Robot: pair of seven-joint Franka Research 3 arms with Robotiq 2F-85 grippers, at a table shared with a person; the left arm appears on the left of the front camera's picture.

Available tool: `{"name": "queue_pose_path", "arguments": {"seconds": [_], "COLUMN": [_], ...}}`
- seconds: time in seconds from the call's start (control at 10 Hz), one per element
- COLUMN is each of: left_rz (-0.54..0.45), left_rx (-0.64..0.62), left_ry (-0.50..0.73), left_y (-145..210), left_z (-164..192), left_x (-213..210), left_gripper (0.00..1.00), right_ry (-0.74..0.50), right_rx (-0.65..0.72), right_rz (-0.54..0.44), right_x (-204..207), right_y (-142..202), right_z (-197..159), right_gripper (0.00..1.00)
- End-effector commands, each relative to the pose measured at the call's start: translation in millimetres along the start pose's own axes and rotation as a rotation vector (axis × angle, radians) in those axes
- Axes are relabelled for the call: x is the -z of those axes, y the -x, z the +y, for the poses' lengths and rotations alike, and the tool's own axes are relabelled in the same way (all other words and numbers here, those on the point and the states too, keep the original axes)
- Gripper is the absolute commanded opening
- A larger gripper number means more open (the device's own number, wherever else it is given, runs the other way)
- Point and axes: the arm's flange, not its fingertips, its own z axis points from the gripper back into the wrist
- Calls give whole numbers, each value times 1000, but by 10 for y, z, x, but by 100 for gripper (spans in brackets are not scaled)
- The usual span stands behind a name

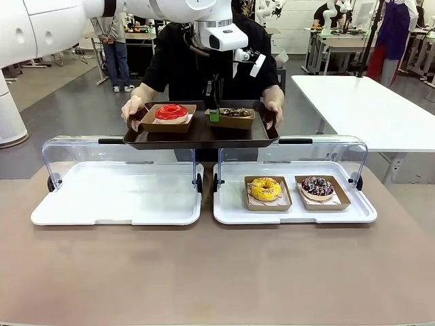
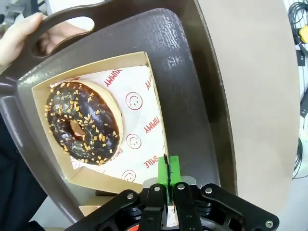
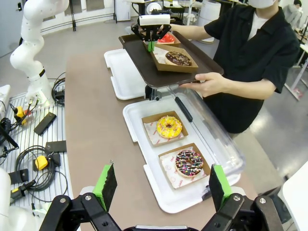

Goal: Provide the desired donut to the person.
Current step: Place the picked Paper togo box onto the Handle tray extended by the person.

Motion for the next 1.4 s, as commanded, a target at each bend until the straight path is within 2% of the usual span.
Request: {"name": "queue_pose_path", "arguments": {"seconds": [0.0,0.2,0.3,0.4,0.5,0.7,0.8,1.0,1.3], "left_rz": [-9,-18,-25,-29,-34,-40,-42,-46,-49], "left_rx": [-39,-47,-47,-47,-48,-48,-48,-45,-43], "left_ry": [30,34,40,41,42,40,38,40,42], "left_y": [-59,-41,-41,-37,-34,-35,-28,-23,-11], "left_z": [118,144,156,157,157,146,140,135,127], "left_x": [-81,-33,-23,-14,-15,-41,-54,-70,-84], "left_gripper": [1,1,45,61,100,100,83,100,100], "right_ry": [-3,-3,-3,-3,-3,-3,-3,-3,-3], "right_rx": [-6,-6,-6,-6,-6,-6,-6,-6,-6], "right_rz": [-16,-16,-16,-16,-16,-16,-16,-16,-16], "right_x": [17,17,17,17,17,17,17,17,17], "right_y": [4,4,4,4,4,4,4,4,4], "right_z": [0,0,0,0,0,0,0,0,0], "right_gripper": [100,100,100,100,100,100,100,100,100]}}
